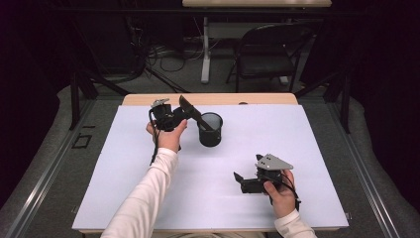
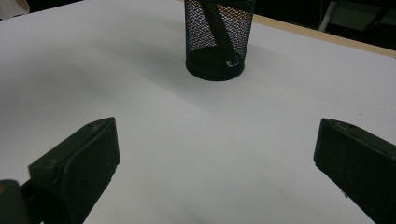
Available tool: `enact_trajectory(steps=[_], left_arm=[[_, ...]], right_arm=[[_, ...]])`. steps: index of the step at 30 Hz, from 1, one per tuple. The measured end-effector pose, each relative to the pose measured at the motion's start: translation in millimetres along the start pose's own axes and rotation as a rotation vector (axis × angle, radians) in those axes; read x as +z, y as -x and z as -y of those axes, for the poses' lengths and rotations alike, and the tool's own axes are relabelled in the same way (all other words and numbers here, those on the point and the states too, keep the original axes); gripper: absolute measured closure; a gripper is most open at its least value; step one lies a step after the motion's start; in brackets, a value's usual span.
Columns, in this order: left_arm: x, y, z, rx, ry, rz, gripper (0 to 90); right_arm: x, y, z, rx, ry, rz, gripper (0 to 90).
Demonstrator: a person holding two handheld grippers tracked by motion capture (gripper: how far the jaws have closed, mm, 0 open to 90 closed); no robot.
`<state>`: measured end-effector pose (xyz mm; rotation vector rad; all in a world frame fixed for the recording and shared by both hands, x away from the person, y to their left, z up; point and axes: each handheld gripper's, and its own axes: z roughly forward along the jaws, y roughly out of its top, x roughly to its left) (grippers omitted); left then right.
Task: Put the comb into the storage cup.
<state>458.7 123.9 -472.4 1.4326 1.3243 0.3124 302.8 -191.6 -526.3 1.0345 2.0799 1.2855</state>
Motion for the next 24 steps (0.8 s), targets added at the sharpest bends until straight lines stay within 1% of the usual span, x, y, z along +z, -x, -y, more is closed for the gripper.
enact_trajectory(steps=[1, 5, 8, 12, 14, 21, 23, 24], left_arm=[[-0.4, -0.2, 0.5, -0.002, 0.010, -0.001, 42.8], [-2.5, -1.7, 1.1, 0.003, 0.018, 0.003, 42.6], [-4.3, -2.5, 1.1, -0.005, 0.011, 0.014, 42.0], [-8.1, -3.1, 0.4, 0.002, 0.019, 0.027, 42.0], [-9.9, -3.0, 0.6, -0.001, 0.009, 0.039, 40.8], [-16.8, -3.6, 1.3, 0.022, 0.012, 0.063, 37.5], [-19.8, -3.6, 0.8, 0.047, 0.013, 0.061, 36.9], [-21.2, -3.0, 0.7, 0.046, 0.015, 0.064, 36.9]], right_arm=[[0.0, -0.1, 0.0, 0.001, 0.000, 0.000, 0.1], [0.3, 0.0, 0.2, 0.001, 0.000, -0.001, 0.2], [0.4, -0.1, 0.3, 0.002, 0.000, -0.001, 0.2], [0.3, -0.3, 0.3, 0.002, -0.001, -0.001, 0.3], [0.4, -0.4, 0.3, 0.000, -0.002, -0.001, 0.3], [0.4, -0.7, 0.4, 0.001, -0.002, -0.001, 0.3], [0.5, -0.6, 0.4, -0.003, -0.002, -0.001, 0.3], [0.5, -0.8, 0.5, -0.003, -0.002, -0.001, 0.3]])
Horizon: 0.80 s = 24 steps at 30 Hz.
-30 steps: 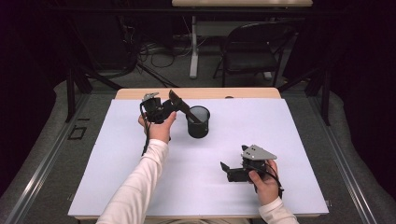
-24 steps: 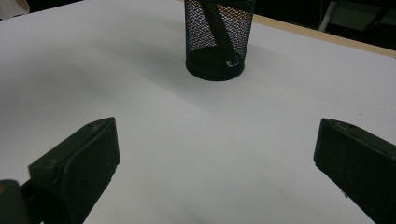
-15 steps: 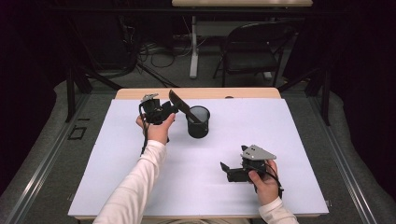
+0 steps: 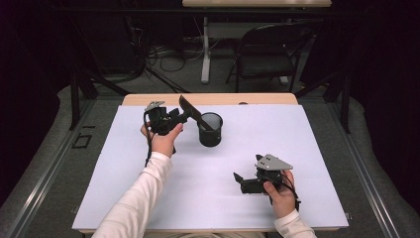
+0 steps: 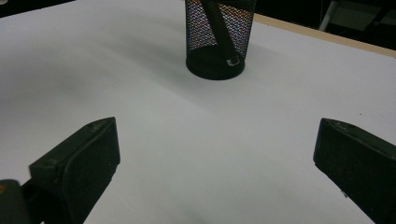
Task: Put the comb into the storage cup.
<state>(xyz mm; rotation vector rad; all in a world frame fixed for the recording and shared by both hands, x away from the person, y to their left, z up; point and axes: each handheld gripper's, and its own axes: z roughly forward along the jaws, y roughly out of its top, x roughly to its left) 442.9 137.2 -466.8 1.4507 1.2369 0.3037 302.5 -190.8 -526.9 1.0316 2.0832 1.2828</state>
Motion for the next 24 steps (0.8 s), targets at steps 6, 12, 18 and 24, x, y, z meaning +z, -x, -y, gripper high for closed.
enact_trajectory(steps=[6, 12, 18, 24], left_arm=[[-7.0, 1.9, 1.7, 0.024, -0.002, 0.018, 36.0], [-15.8, 3.2, 2.8, 0.080, -0.022, 0.014, 34.2], [-22.8, 6.1, 1.9, 0.149, -0.039, 0.010, 32.1], [-28.5, 9.2, 2.4, 0.199, -0.051, 0.027, 31.7]], right_arm=[[0.3, -0.5, 0.1, -0.001, -0.001, 0.001, 0.3], [0.5, -1.0, 0.3, -0.003, -0.003, 0.001, 0.3], [0.7, -1.1, 0.3, -0.006, -0.004, 0.002, 0.3], [0.6, -1.0, 0.3, -0.004, -0.003, 0.004, 0.3]])
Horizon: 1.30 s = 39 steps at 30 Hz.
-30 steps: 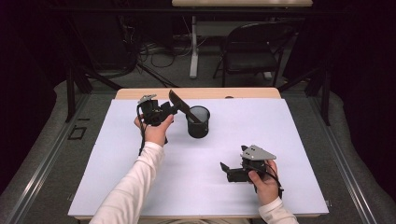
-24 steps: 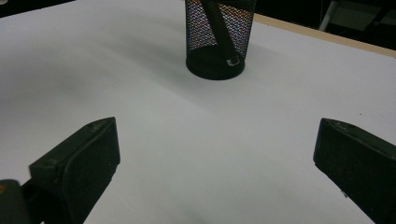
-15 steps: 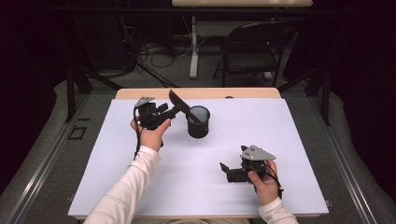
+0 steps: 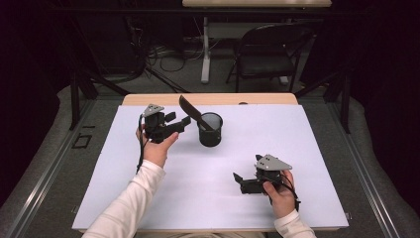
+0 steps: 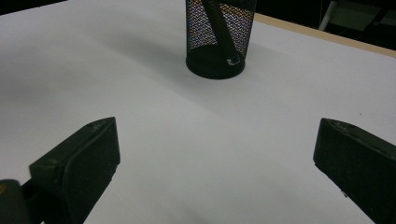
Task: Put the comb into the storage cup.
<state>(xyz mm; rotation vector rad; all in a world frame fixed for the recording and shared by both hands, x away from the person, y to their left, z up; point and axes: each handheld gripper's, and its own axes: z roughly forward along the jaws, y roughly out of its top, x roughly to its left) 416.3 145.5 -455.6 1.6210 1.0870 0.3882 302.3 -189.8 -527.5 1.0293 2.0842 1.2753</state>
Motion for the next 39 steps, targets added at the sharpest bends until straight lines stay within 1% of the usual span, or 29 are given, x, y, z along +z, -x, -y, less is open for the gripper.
enact_trajectory(steps=[2, 4, 7, 8, 12, 13, 19, 22, 25, 27, 31, 35, 37, 39], left_arm=[[-1.4, 1.3, 0.1, 0.017, 0.007, 0.011, 31.8], [-3.2, 2.9, 0.4, 0.030, 0.008, 0.012, 31.8], [-6.6, 4.2, 1.0, 0.058, 0.013, 0.001, 31.9], [-7.4, 4.6, 1.1, 0.060, 0.010, 0.003, 31.9], [-9.4, 5.8, 1.5, 0.064, -0.009, 0.034, 32.8], [-9.9, 6.8, 1.9, 0.059, -0.017, 0.037, 32.8], [-14.2, 11.3, 4.5, 0.108, -0.033, 0.028, 31.6], [-17.5, 12.0, 6.2, 0.107, -0.034, 0.035, 29.7], [-21.2, 12.2, 8.9, 0.098, -0.033, 0.042, 26.6], [-23.8, 12.1, 10.9, 0.106, -0.033, 0.048, 26.5], [-29.5, 10.6, 15.4, 0.112, -0.027, 0.053, 23.4], [-35.4, 8.8, 19.2, 0.124, -0.022, 0.050, 18.5], [-38.3, 8.2, 21.2, 0.126, -0.021, 0.056, 16.3], [-41.6, 7.4, 23.0, 0.137, -0.024, 0.061, 16.1]], right_arm=[[-0.1, -0.3, -0.1, -0.003, 0.000, -0.001, 0.3], [-0.2, -0.5, -0.1, -0.005, 0.001, -0.001, 0.3], [-0.4, -0.2, -0.2, -0.002, 0.001, 0.001, 0.3], [-0.5, -0.1, -0.1, -0.002, 0.001, 0.001, 0.3], [-0.1, -0.3, 0.0, -0.003, 0.000, 0.000, 0.3], [0.0, -0.5, 0.0, -0.003, 0.000, -0.001, 0.3], [0.0, -0.5, 0.0, -0.004, 0.000, 0.000, 0.4], [-0.1, -0.8, -0.1, -0.006, 0.000, 0.000, 0.3], [0.0, -1.0, 0.0, -0.005, 0.001, -0.001, 0.3], [-0.2, -0.7, -0.1, -0.006, 0.001, 0.000, 0.3], [-0.2, -1.0, -0.1, -0.006, 0.001, -0.001, 0.3], [-0.2, -1.3, -0.2, -0.006, -0.001, 0.000, 0.3], [0.0, -1.4, -0.2, -0.006, 0.001, -0.002, 0.3], [0.0, -1.4, -0.1, -0.005, 0.003, -0.002, 0.4]])
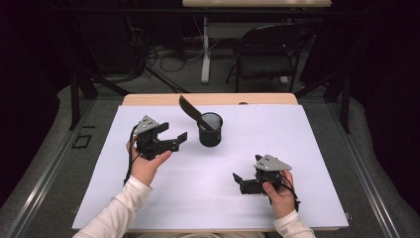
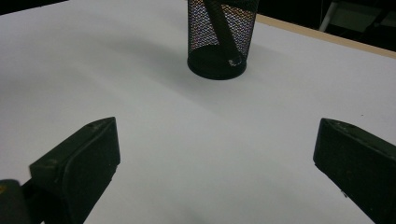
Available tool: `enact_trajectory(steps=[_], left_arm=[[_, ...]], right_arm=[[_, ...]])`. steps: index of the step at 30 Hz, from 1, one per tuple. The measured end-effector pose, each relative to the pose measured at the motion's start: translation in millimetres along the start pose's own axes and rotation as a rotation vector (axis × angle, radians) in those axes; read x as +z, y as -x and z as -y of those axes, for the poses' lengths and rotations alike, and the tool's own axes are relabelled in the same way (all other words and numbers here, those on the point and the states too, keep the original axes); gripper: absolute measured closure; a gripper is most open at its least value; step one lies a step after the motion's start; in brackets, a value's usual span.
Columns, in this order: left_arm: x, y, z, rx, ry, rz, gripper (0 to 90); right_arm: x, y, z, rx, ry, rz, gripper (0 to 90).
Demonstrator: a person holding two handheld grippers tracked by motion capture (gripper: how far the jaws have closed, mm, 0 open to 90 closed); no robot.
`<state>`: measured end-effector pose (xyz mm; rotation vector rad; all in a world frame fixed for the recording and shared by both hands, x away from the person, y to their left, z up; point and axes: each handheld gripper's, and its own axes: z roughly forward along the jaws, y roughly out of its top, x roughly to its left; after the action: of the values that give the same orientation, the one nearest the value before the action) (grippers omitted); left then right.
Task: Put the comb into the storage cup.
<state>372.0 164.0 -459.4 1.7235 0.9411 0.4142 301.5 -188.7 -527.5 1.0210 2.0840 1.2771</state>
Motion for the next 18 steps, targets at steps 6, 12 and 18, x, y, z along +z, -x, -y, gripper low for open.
enact_trajectory(steps=[6, 12, 18], left_arm=[[-9.9, -1.2, 5.9, -0.008, 0.004, 0.019, 10.6], [-19.3, 0.3, 12.1, 0.003, -0.012, 0.036, 9.5], [-30.1, 1.7, 19.7, 0.015, -0.021, 0.049, 9.5]], right_arm=[[-0.2, -0.2, -0.2, -0.001, -0.002, 0.000, 0.3], [-0.5, 0.0, -0.3, 0.000, 0.002, 0.000, 0.3], [-0.5, -0.1, -0.3, 0.002, 0.003, -0.002, 0.3]])
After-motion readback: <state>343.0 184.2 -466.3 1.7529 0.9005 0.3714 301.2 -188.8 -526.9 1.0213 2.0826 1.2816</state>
